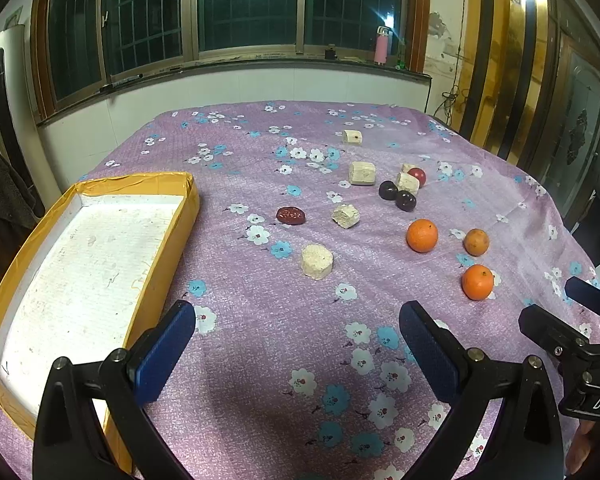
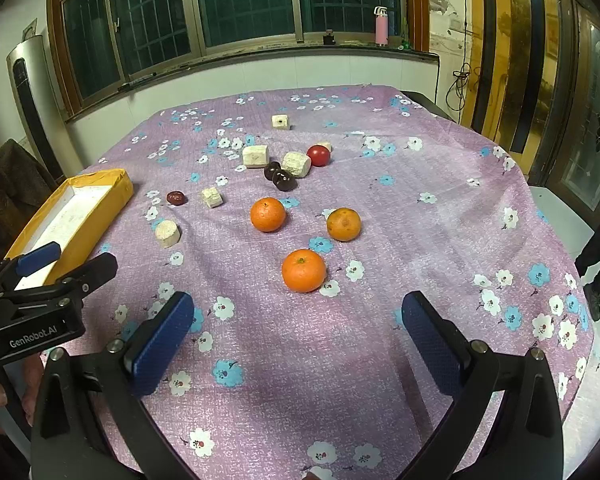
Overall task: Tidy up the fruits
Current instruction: 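Move both tools toward the oranges and beige cakes on the cloth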
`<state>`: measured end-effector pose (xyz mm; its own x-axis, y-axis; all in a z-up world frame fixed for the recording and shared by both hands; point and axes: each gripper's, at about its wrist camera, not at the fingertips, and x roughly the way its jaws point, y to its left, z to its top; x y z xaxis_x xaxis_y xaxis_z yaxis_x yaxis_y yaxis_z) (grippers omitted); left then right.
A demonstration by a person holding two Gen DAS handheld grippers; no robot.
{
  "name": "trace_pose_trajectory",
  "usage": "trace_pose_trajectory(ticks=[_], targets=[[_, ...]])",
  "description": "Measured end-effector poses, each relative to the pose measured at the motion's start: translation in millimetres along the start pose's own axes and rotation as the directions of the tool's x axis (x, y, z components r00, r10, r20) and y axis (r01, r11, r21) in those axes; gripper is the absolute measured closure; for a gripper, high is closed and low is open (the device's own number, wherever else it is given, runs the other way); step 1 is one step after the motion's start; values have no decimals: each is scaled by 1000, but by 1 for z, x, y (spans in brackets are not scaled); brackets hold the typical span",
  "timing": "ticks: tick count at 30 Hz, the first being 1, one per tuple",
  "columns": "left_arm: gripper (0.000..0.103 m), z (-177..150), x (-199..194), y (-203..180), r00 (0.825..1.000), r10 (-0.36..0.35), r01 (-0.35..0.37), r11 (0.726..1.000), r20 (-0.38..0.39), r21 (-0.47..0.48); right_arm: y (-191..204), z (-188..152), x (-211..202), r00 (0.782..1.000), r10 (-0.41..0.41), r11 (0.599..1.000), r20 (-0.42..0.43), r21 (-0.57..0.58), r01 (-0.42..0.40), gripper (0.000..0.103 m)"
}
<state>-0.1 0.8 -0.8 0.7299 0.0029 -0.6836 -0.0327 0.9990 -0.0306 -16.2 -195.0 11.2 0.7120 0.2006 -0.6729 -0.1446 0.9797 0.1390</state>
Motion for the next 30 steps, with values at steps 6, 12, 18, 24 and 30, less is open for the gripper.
trace_pose_trajectory(ticks=[6,12,18,24,30], targets=[[1,2,1,4,1000,1,-1,1000,1,-2,1,0,0,1000,0,1000,1,-2,0,0],[1,2,2,5,1000,1,-1,1000,2,-4,4,2,3,1000,1,1000,-1,-6,-1,0],[1,2,2,5,1000,0,0,1000,5,-6,5,2,4,1000,2,1000,-2,-7,-2,0],[1,1,2,7,1000,-5,5,1000,13,-10,6,2,5,1000,2,1000,-1,-7,-2,0],[1,-2,6,6,1000,-15,16,1000,12,-23,6,2,5,1000,1,1000,-1,-7,-1,0]])
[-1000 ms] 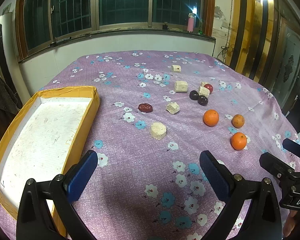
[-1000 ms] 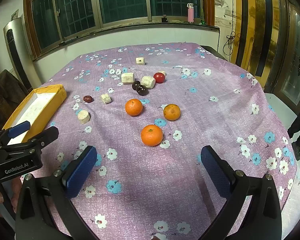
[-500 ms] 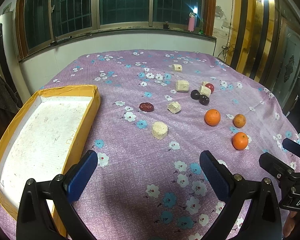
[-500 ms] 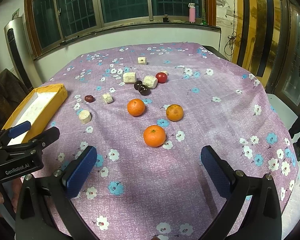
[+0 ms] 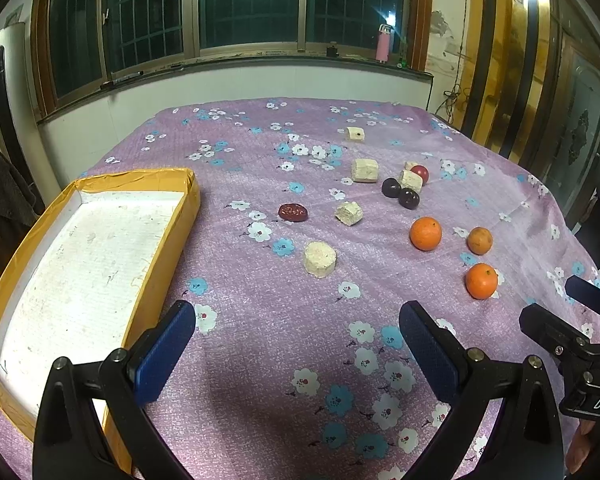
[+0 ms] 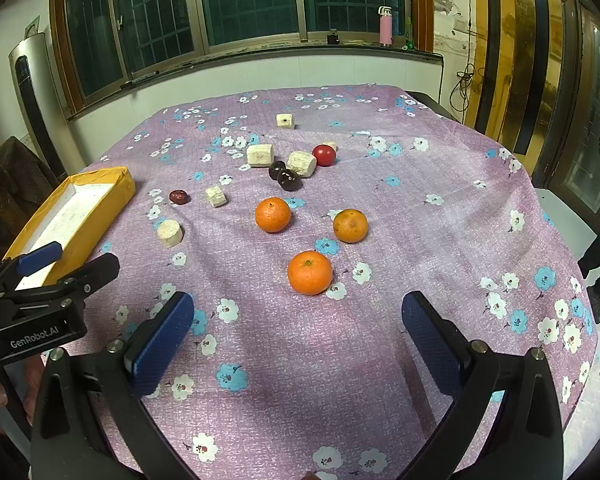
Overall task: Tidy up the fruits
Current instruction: 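Move both tools toward the oranges and beige cakes on the cloth, then grasp the round beige cake with the left tool while the right tool grasps an orange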
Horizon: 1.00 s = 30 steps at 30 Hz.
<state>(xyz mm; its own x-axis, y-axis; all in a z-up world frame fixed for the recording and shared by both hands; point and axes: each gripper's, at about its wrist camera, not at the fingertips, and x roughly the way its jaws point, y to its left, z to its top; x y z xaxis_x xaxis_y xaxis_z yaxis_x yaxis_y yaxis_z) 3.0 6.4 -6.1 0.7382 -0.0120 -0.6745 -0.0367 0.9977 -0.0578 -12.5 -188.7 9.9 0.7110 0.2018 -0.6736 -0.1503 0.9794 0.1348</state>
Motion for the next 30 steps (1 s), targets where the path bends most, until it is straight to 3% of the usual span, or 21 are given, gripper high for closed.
trace_pose_trajectory(ticks=[8,16,20,25,27,28,30], targets=[[1,-1,1,0,1000,-28,28,999,6,-33,0,-1,3,1000,4,1000,-3,2,-4,0],[9,-4,10,15,999,44,-44,999,-1,0,-4,-4,9,1000,8,1000,-20,-5,-8,4],[9,-1,18,18,998,50,-50,999,30,-4,-7,2,26,998,4,1000,-59,-9,-5,18],[11,10,32,10,997,48,-50,998,57,29,-2,16,57,993,-10,1000,-115,-30,6,26],[12,17,42,2,998,24,-26,999,51,31,-2,18,70,989,-20,999,-149,-33,15,47],[13,22,47,-1,999,23,-25,999,46,34,-4,18,76,986,-5,1000,-168,-19,2,68],[21,29,61,-7,1000,9,-9,999,10,31,-9,18,78,986,17,1000,-165,6,-16,67]])
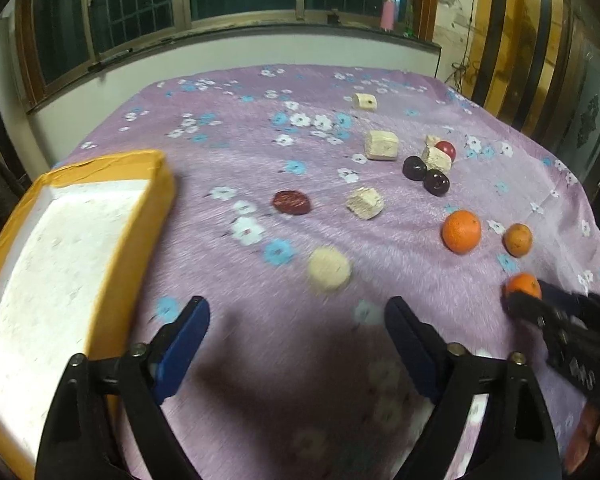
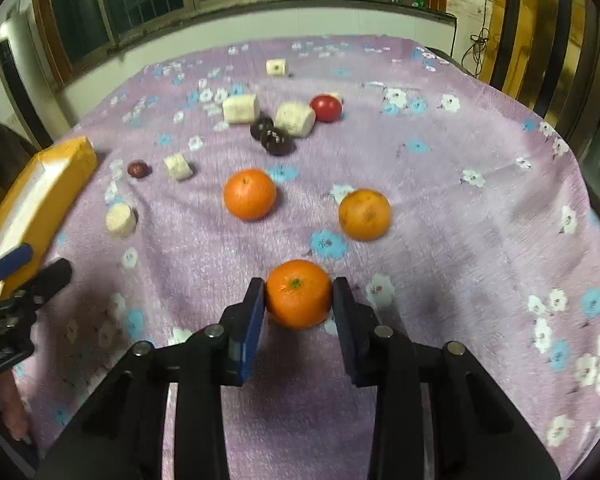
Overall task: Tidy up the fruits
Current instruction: 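Grasp the round beige cake with the left tool while the right tool grasps an orange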
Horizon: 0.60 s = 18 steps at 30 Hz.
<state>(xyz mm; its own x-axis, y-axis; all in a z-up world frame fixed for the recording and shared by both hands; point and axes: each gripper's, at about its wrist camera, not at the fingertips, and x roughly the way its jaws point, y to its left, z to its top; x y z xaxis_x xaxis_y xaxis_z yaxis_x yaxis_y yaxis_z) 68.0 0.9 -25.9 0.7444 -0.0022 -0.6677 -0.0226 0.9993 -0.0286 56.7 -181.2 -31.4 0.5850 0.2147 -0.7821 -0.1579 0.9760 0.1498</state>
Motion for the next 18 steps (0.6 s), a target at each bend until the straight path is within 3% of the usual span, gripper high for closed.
trace_pose_trajectory(ticks=[4,7,9,11,14,18], targets=[[41,13,24,-3,999,22,-22,1000,-26,-5,-4,-2,-1,1000,26,1000,12,7,-26,68],[49,14,29,-2,999,48,-48,999,-8,-1,-7,-5,-2,999,50,999,19,19,-51,68],[69,13,28,0,998,64,-64,998,11,5,-9,-6,-3,997,67,997,26,25,-68,68],[76,12,27,3,995,96,-96,994,7,44,-11,-6,-3,996,80,996,30,30,-81,68],[76,12,24,7,992,125,-123,989,-16,83,-11,-5,-2,995,96,995,32,33,-98,68],[76,9,-2,17,989,147,-147,985,11,93,-10,-5,-3,993,116,993,35,31,-117,68]])
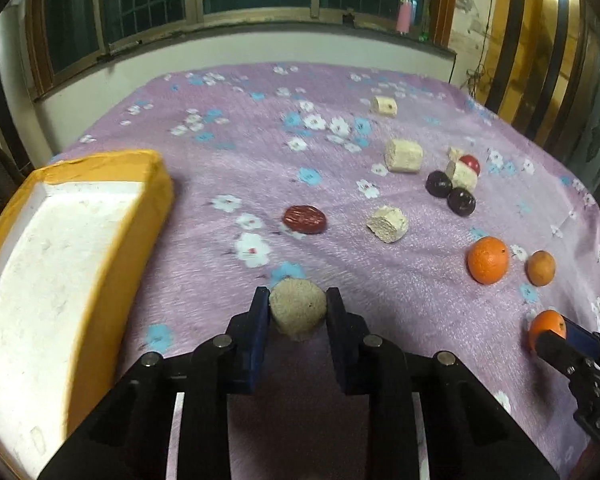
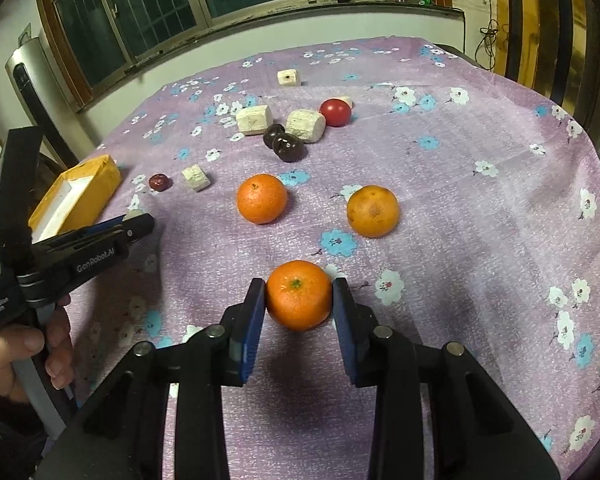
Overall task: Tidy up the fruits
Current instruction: 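Grasp the round beige cake with the left tool while the right tool grasps an orange, then carry the cake with the left tool while the right tool carries the orange to the tray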
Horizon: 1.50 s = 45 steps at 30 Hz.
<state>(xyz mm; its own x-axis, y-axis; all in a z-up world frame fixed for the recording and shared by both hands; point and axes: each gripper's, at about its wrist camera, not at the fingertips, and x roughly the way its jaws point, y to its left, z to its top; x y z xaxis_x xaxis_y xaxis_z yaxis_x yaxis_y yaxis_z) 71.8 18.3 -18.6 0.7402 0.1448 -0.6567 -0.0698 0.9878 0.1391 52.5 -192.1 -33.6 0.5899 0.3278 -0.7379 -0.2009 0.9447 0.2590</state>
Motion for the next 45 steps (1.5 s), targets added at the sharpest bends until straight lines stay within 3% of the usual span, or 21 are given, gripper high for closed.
trace_pose_trajectory(ticks=[6,11,15,24,31,36,45], targets=[[76,-8,-45,31,997,-26,31,997,71,-76,7,-2,-9,1000,1,1000,20,-15,-1,68],[76,-19,-83,72,994,6,9,991,108,-135,27,-4,-18,999,21,999,32,-48,-19,68],[76,-26,-100,107,994,53,-35,982,92,-187,59,-4,-27,998,54,993,42,-110,-49,68],[76,-58,-107,198,985,170,-171,940,-30,-294,159,-1,-30,986,164,955,39,-256,-149,67],[76,-82,-109,236,971,205,-233,921,-120,-311,243,9,-7,967,256,904,8,-355,-236,67],[76,-90,-101,245,960,217,-262,916,-174,-304,285,36,44,971,233,892,-43,-387,-231,67],[76,-97,-77,259,938,239,-306,910,-250,-279,310,67,100,972,194,898,-130,-376,-229,67]])
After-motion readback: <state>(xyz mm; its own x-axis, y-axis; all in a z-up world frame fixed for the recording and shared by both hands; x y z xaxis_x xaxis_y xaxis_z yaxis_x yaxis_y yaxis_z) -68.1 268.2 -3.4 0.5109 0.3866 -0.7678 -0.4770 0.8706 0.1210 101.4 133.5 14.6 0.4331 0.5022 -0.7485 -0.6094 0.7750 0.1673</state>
